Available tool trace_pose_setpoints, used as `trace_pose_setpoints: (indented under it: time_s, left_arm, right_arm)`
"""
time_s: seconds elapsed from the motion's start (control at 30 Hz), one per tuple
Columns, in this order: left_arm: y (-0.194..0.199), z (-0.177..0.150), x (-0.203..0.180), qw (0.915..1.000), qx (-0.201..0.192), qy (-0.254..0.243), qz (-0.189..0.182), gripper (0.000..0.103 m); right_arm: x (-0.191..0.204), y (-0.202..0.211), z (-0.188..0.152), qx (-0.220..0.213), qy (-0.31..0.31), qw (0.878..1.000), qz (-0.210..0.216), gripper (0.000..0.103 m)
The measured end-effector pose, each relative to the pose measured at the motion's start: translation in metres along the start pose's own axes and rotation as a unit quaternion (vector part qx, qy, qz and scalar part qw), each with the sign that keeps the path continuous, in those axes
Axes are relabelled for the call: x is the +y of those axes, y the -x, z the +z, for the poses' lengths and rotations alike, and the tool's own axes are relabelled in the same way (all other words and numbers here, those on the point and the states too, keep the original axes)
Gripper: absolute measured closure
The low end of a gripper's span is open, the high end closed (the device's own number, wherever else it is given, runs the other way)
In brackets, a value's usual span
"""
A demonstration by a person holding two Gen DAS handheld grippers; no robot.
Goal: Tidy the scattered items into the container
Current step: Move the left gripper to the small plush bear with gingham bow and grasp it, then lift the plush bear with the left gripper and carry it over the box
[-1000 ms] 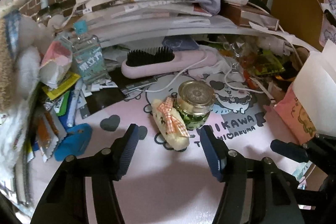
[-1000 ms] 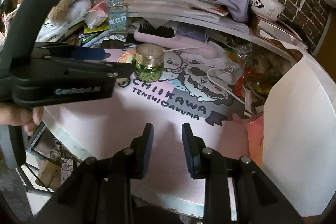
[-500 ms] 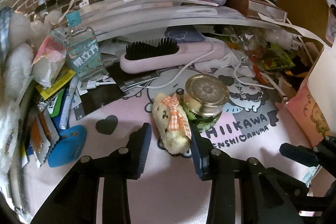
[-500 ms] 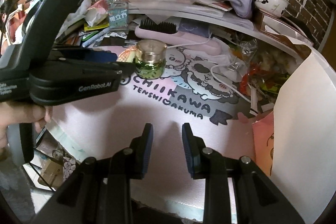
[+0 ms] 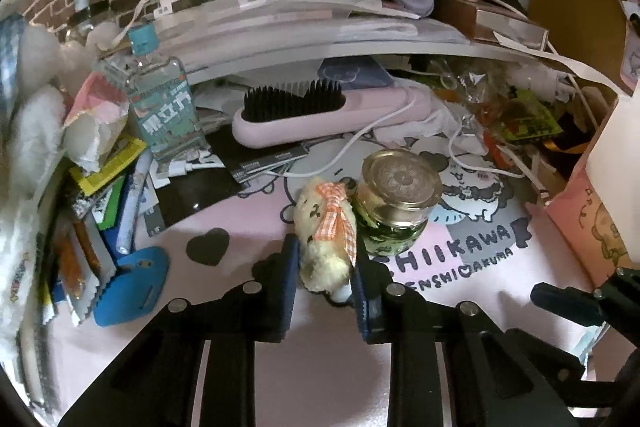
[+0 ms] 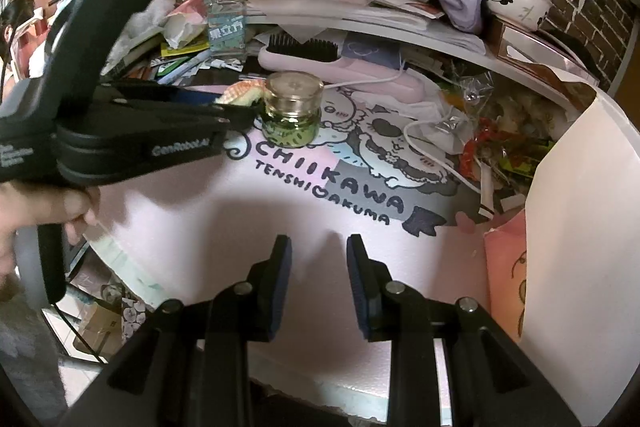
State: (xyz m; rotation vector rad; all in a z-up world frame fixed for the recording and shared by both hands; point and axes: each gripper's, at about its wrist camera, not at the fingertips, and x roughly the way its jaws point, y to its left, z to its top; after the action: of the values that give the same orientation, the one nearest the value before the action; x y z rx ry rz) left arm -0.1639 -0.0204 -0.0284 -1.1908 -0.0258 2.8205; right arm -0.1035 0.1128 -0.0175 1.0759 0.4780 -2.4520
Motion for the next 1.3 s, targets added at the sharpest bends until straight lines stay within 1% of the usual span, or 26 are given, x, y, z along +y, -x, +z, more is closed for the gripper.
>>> trace_pose_setpoints:
  time_s: [0.1,0.2,0.27,0.4,0.57,0.7,0.83,0.97,1.1,1.2,1.3]
  left_arm:
    - [0.007,0.001,0.001,1.0000,-0.004,0.001,0.000,0.084]
    - [0.020,0.004,0.001,0.9999,-0.016,0.002,0.002,0.084]
    - [0.034,0.007,-0.001,0.9995,-0.031,0.001,-0.001,0.084]
    - [0.060,0.015,-0.008,0.9982,-0.059,-0.009,-0.011,0.084]
    - [0.089,0.032,-0.024,0.9945,-0.096,-0.022,-0.038,0.084]
    - [0.107,0.050,-0.045,0.9898,-0.117,-0.050,-0.063,0.084]
    - [0.116,0.069,-0.067,0.9852,-0.133,-0.075,-0.077,0.084]
    - [0.126,0.086,-0.090,0.9788,-0.146,-0.099,-0.105,0.084]
    - [0.139,0.102,-0.118,0.9687,-0.148,-0.133,-0.148,0.084]
    - [0.143,0.110,-0.142,0.9580,-0.135,-0.168,-0.190,0.084]
    - [0.141,0.114,-0.169,0.9456,-0.105,-0.205,-0.230,0.084]
  right_arm:
    - [0.001,0.000,0.000,0.001,0.001,1.000,-0.001,0.078]
    - [0.001,-0.001,0.000,0.006,0.001,1.000,-0.015,0.078]
    - [0.001,-0.003,0.000,0.010,0.002,1.000,-0.025,0.078]
    - [0.001,-0.004,0.000,0.014,0.000,0.999,-0.030,0.078]
    - [-0.001,-0.003,-0.001,0.017,-0.001,0.999,-0.041,0.078]
    - [-0.002,-0.002,-0.002,0.019,-0.004,0.998,-0.059,0.078]
    - [-0.002,0.000,-0.003,0.019,-0.005,0.997,-0.081,0.078]
    - [-0.003,0.002,-0.005,0.019,-0.007,0.995,-0.095,0.077]
    - [-0.007,0.002,-0.006,0.020,-0.013,0.993,-0.112,0.076]
    - [-0.008,0.002,-0.008,0.021,-0.013,0.992,-0.120,0.076]
    - [-0.009,0.001,-0.009,0.024,-0.015,0.993,-0.118,0.075]
